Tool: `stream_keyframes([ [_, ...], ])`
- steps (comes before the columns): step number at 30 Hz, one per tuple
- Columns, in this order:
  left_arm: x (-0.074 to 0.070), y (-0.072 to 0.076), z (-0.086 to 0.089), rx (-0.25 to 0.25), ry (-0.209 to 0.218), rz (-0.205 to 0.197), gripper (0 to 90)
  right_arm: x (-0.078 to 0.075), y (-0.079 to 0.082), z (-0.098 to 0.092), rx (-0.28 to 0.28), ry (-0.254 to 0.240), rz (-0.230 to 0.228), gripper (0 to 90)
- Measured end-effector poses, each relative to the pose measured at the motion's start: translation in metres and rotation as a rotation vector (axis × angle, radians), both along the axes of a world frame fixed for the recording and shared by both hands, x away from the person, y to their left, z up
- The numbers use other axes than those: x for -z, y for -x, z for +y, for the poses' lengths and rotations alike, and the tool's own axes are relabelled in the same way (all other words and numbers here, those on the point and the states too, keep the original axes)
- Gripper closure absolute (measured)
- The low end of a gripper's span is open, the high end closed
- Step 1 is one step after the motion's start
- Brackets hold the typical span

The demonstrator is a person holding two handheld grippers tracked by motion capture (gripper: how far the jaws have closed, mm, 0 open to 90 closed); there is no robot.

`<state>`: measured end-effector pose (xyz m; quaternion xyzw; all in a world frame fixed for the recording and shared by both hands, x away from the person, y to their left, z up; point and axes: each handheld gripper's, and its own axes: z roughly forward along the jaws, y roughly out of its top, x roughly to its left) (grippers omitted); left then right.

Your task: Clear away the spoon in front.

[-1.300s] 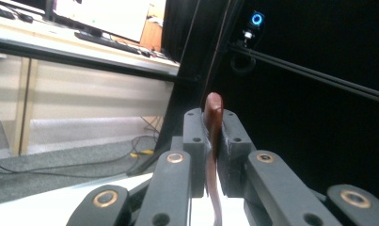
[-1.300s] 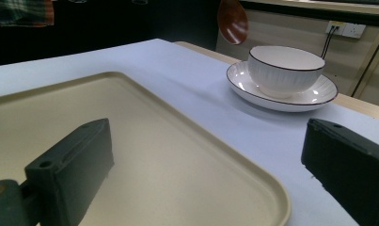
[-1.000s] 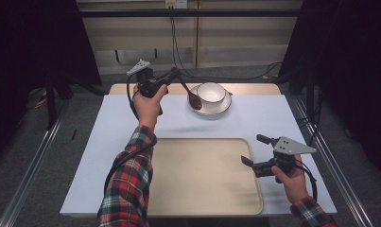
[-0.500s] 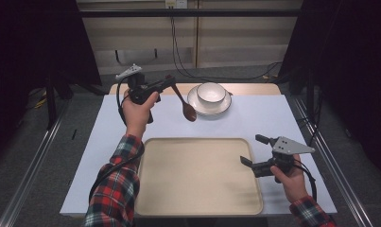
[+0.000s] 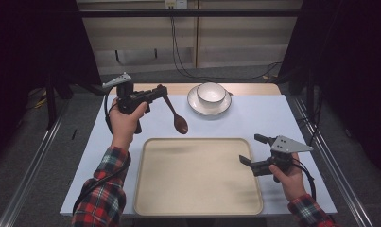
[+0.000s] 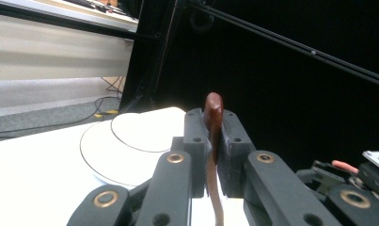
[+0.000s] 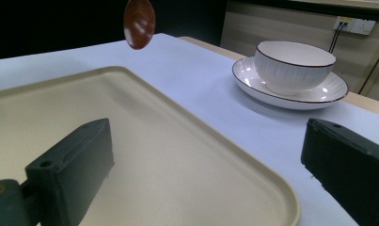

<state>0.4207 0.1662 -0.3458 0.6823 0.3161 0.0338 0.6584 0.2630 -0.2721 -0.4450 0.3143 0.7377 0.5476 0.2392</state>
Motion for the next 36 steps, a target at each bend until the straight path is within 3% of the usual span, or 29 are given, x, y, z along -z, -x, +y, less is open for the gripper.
stream_keyframes([
  [4, 0.003, 0.008, 0.005, 0.011, 0.005, 0.008, 83.6, 0.0, 0.0, 0.0, -0.006, -0.007, 0.002, 2.5],
  [14, 0.008, 0.026, 0.012, 0.068, -0.035, 0.032, 83.6, -0.001, 0.001, 0.0, -0.017, -0.012, -0.002, 2.4],
  [36, 0.033, 0.044, 0.012, 0.172, -0.066, 0.105, 83.5, 0.0, 0.002, 0.001, -0.027, -0.004, 0.003, 2.4],
])
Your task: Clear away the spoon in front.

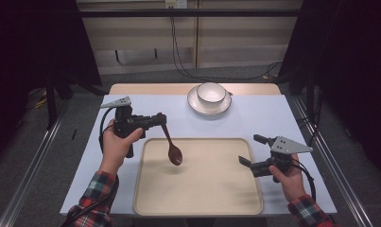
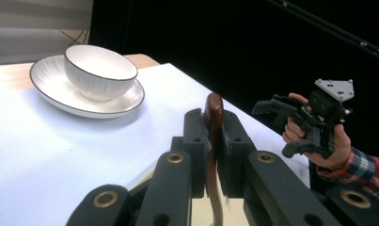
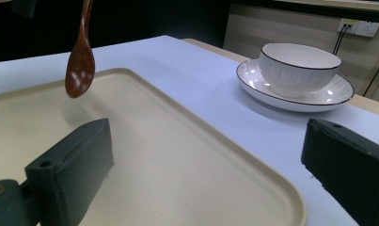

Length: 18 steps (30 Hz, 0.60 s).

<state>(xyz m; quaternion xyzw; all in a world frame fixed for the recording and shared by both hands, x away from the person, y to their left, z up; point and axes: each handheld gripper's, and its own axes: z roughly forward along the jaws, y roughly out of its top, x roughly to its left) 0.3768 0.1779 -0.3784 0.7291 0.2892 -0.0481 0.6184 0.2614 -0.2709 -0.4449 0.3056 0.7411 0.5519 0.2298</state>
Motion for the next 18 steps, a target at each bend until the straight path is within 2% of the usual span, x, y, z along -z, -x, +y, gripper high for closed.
stream_keyframes([
  [6, 0.004, 0.003, -0.001, 0.007, -0.01, 0.002, 83.6, 0.001, 0.0, 0.001, 0.003, 0.003, -0.003, 2.4],
  [7, 0.005, 0.004, -0.001, 0.006, -0.001, 0.007, 83.5, 0.001, 0.0, 0.001, 0.002, 0.003, -0.003, 2.4],
  [9, 0.006, 0.005, -0.001, 0.009, -0.02, 0.0, 83.5, 0.001, 0.0, 0.001, 0.003, 0.004, -0.004, 2.4],
  [11, 0.007, 0.006, -0.001, 0.011, -0.007, 0.006, 83.6, 0.001, 0.0, 0.001, 0.01, 0.004, 0.0, 2.4],
  [13, 0.007, 0.007, 0.0, 0.019, -0.019, 0.0, 83.5, 0.001, -0.001, 0.001, 0.006, 0.004, -0.001, 2.4],
  [17, 0.01, 0.008, 0.002, 0.017, -0.009, 0.001, 83.5, 0.001, 0.0, 0.001, 0.006, 0.005, 0.006, 2.4],
  [18, 0.011, 0.009, 0.002, 0.013, 0.0, 0.011, 83.5, 0.001, -0.001, 0.001, 0.004, 0.006, 0.004, 2.4],
])
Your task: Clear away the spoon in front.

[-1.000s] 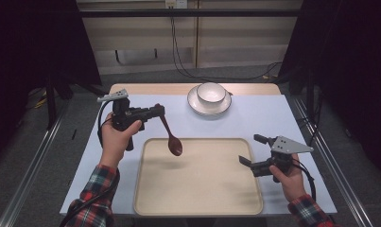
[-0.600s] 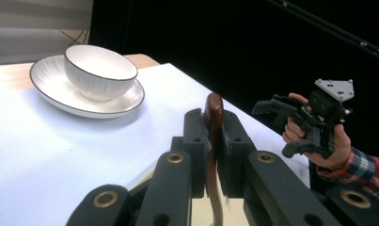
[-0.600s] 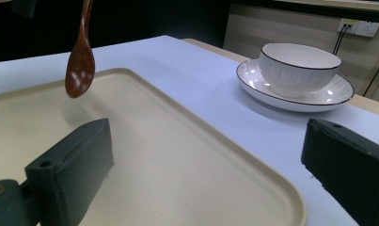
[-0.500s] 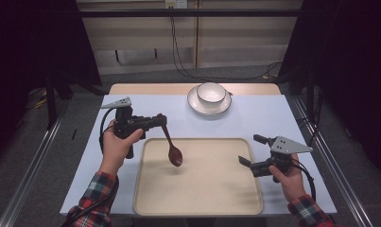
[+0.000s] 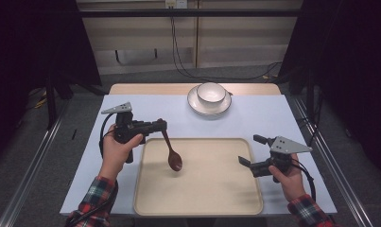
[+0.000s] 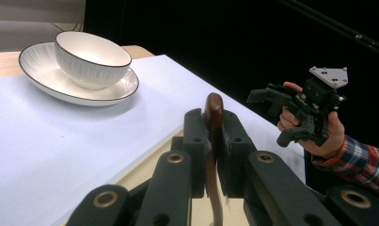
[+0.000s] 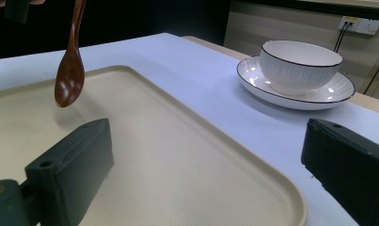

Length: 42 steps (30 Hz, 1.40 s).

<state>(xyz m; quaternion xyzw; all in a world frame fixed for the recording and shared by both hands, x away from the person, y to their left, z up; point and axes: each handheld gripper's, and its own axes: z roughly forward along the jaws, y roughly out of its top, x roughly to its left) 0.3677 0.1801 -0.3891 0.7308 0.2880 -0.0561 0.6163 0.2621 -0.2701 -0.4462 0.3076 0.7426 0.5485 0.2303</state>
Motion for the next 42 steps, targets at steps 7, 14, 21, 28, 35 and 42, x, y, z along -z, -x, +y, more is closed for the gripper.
stream_keyframes([
  [7, 0.006, 0.003, 0.002, 0.004, -0.001, 0.006, 83.5, 0.0, 0.0, 0.0, -0.001, 0.0, -0.002, 2.4],
  [14, 0.011, 0.006, 0.001, 0.017, -0.003, 0.014, 83.5, 0.001, 0.0, 0.001, -0.01, 0.007, -0.005, 2.4],
  [21, 0.016, 0.008, -0.001, 0.027, -0.011, 0.024, 83.5, 0.001, 0.0, 0.001, -0.004, 0.013, 0.0, 2.4],
  [28, 0.021, 0.009, -0.005, 0.043, -0.014, 0.037, 83.5, 0.002, -0.001, 0.001, -0.009, 0.015, 0.001, 2.4],
  [35, 0.025, 0.01, -0.006, 0.043, -0.011, 0.049, 83.3, 0.002, -0.001, 0.002, -0.011, 0.017, 0.01, 2.4],
  [42, 0.029, 0.01, -0.007, 0.054, -0.019, 0.056, 83.3, 0.002, -0.001, 0.002, -0.013, 0.014, 0.01, 2.4],
])
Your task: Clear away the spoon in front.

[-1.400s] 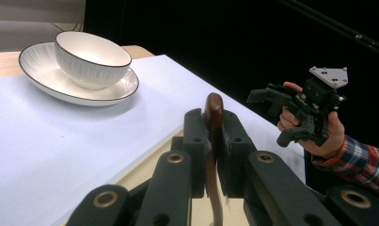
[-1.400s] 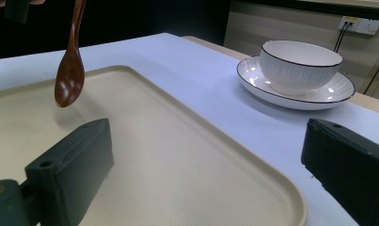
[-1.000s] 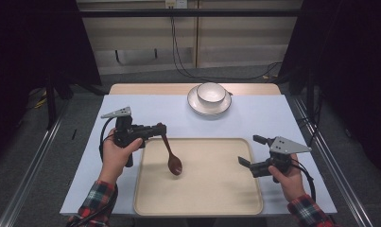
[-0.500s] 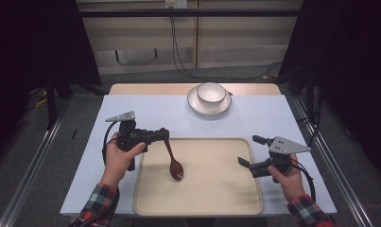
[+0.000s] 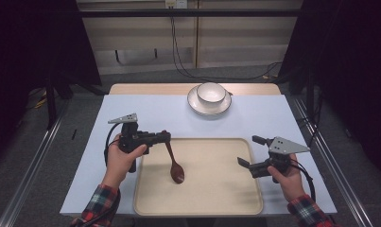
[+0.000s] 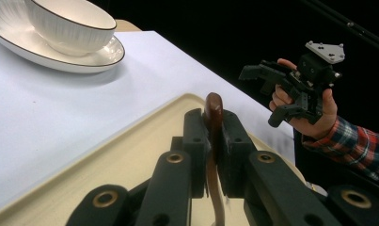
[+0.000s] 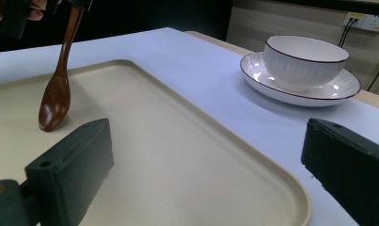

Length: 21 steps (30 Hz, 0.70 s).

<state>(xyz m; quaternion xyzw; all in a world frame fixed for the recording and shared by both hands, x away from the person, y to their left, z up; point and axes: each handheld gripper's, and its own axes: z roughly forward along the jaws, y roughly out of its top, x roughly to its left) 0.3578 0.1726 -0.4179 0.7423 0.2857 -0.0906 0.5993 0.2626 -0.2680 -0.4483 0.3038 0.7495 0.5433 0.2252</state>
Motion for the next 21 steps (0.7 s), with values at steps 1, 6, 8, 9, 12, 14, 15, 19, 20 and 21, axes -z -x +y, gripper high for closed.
stream_keyframes([
  [1, 0.0007, 0.0, -0.0006, -0.003, 0.0, 0.0, 83.0, 0.0, 0.0, 0.0, 0.0, 0.001, 0.0, 2.4],
  [6, 0.0026, 0.0007, -0.0037, 0.007, -0.033, -0.006, 80.6, 0.0, 0.0002, 0.0004, 0.001, 0.005, 0.0, 2.4],
  [8, 0.003, 0.0008, -0.0044, 0.014, -0.035, -0.008, 80.5, 0.0002, 0.0, 0.0005, -0.003, 0.001, 0.0, 2.4],
  [9, 0.0031, 0.0012, -0.0051, 0.014, -0.038, -0.01, 79.8, 0.0002, -0.0001, 0.0005, -0.002, 0.001, 0.0, 2.4],
  [12, 0.0039, 0.0019, -0.007, 0.015, -0.048, -0.015, 79.3, 0.0002, 0.0001, 0.0006, -0.002, 0.002, 0.001, 2.4],
  [14, 0.0049, 0.0016, -0.0073, 0.012, -0.059, -0.019, 78.8, 0.0003, -0.0001, 0.0007, -0.005, 0.002, 0.0, 2.4],
  [15, 0.0055, 0.0014, -0.0075, 0.011, -0.062, -0.021, 78.7, 0.0004, -0.0002, 0.0008, -0.003, 0.002, 0.001, 2.4],
  [19, 0.0075, 0.0006, -0.0081, 0.012, -0.075, -0.031, 78.2, 0.0002, -0.0003, 0.0007, -0.002, 0.001, 0.0, 2.4],
  [20, 0.0079, 0.0007, -0.0085, 0.013, -0.081, -0.032, 78.2, 0.0002, -0.0007, 0.0004, -0.003, 0.001, -0.004, 2.4],
  [21, 0.0084, 0.0013, -0.0095, 0.007, -0.08, -0.026, 77.9, 0.0, -0.0005, 0.0001, 0.0, 0.0, -0.001, 2.4],
])
